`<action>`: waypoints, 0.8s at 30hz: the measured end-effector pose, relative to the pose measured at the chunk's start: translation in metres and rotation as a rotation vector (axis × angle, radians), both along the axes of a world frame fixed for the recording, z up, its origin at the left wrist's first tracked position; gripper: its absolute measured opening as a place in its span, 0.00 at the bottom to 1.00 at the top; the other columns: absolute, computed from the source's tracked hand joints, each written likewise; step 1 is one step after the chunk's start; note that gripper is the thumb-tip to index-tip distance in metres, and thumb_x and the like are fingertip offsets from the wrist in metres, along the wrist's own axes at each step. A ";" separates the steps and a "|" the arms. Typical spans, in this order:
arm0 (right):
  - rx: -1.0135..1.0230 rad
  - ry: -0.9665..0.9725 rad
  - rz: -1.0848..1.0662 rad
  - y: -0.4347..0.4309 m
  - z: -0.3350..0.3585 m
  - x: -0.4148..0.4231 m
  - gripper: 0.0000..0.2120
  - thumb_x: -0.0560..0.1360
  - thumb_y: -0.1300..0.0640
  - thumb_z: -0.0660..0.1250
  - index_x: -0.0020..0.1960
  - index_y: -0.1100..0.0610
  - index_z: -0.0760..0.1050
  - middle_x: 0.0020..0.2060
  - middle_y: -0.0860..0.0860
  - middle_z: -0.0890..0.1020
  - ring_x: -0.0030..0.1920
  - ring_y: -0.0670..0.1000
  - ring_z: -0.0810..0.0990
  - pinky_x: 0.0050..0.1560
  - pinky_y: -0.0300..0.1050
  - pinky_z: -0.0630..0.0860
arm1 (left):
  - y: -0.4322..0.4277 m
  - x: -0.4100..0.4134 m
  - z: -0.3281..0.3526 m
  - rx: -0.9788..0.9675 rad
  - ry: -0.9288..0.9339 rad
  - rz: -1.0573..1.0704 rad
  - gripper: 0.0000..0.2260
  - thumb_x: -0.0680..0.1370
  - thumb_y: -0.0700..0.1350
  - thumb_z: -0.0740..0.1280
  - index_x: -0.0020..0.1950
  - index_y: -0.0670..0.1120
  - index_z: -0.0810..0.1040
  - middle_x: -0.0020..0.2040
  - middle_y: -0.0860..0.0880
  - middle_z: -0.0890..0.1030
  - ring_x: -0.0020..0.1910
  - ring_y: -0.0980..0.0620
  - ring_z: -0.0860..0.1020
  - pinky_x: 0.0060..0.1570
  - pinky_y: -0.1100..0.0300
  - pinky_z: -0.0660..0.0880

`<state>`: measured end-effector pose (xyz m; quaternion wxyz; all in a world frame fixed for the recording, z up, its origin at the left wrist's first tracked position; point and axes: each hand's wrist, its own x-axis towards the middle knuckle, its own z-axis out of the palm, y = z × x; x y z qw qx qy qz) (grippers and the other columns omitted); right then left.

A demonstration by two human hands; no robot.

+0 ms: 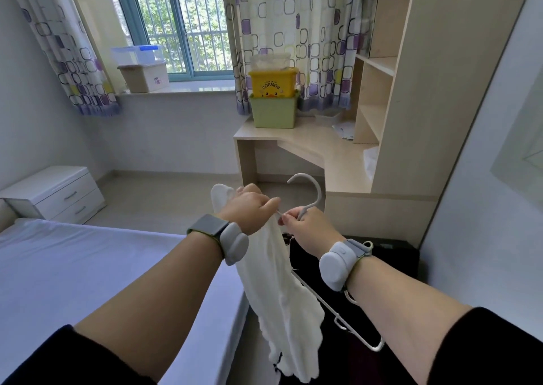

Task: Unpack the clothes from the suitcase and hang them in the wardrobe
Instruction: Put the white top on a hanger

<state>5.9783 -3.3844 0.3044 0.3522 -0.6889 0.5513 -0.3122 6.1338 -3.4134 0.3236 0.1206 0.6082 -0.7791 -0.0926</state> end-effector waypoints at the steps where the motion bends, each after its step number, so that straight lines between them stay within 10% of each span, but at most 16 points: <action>1: 0.014 -0.040 -0.012 -0.002 -0.002 -0.005 0.12 0.79 0.56 0.60 0.44 0.54 0.81 0.33 0.49 0.79 0.38 0.50 0.74 0.42 0.44 0.73 | 0.001 -0.001 0.000 -0.009 -0.022 -0.040 0.19 0.81 0.55 0.51 0.55 0.55 0.81 0.58 0.51 0.72 0.61 0.51 0.66 0.64 0.51 0.63; 7: 0.175 -0.366 0.103 0.002 0.000 -0.026 0.10 0.79 0.56 0.61 0.44 0.56 0.79 0.20 0.45 0.68 0.23 0.46 0.64 0.25 0.38 0.63 | 0.011 -0.022 0.007 -0.169 -0.130 -0.096 0.23 0.82 0.58 0.49 0.38 0.54 0.78 0.40 0.50 0.81 0.42 0.51 0.78 0.49 0.56 0.72; 12: 0.560 -0.611 0.448 -0.002 0.013 -0.049 0.20 0.67 0.63 0.57 0.56 0.55 0.76 0.38 0.54 0.77 0.38 0.50 0.74 0.43 0.44 0.72 | 0.016 -0.017 0.014 -0.213 0.014 0.044 0.25 0.81 0.55 0.51 0.32 0.45 0.76 0.30 0.48 0.74 0.30 0.51 0.72 0.37 0.56 0.72; 17: 0.566 -0.408 0.451 -0.020 0.004 -0.059 0.21 0.74 0.70 0.53 0.63 0.61 0.74 0.53 0.56 0.78 0.47 0.54 0.77 0.57 0.50 0.72 | 0.028 -0.016 0.026 -0.104 0.008 0.096 0.19 0.77 0.51 0.55 0.30 0.43 0.71 0.29 0.47 0.70 0.29 0.53 0.66 0.30 0.62 0.63; 24: 0.425 -0.076 0.629 -0.014 0.000 -0.032 0.17 0.79 0.67 0.58 0.67 0.62 0.69 0.63 0.55 0.75 0.42 0.45 0.79 0.42 0.31 0.78 | 0.053 -0.024 0.035 -0.044 0.060 0.099 0.18 0.77 0.43 0.59 0.26 0.46 0.68 0.27 0.48 0.68 0.29 0.53 0.66 0.34 0.63 0.66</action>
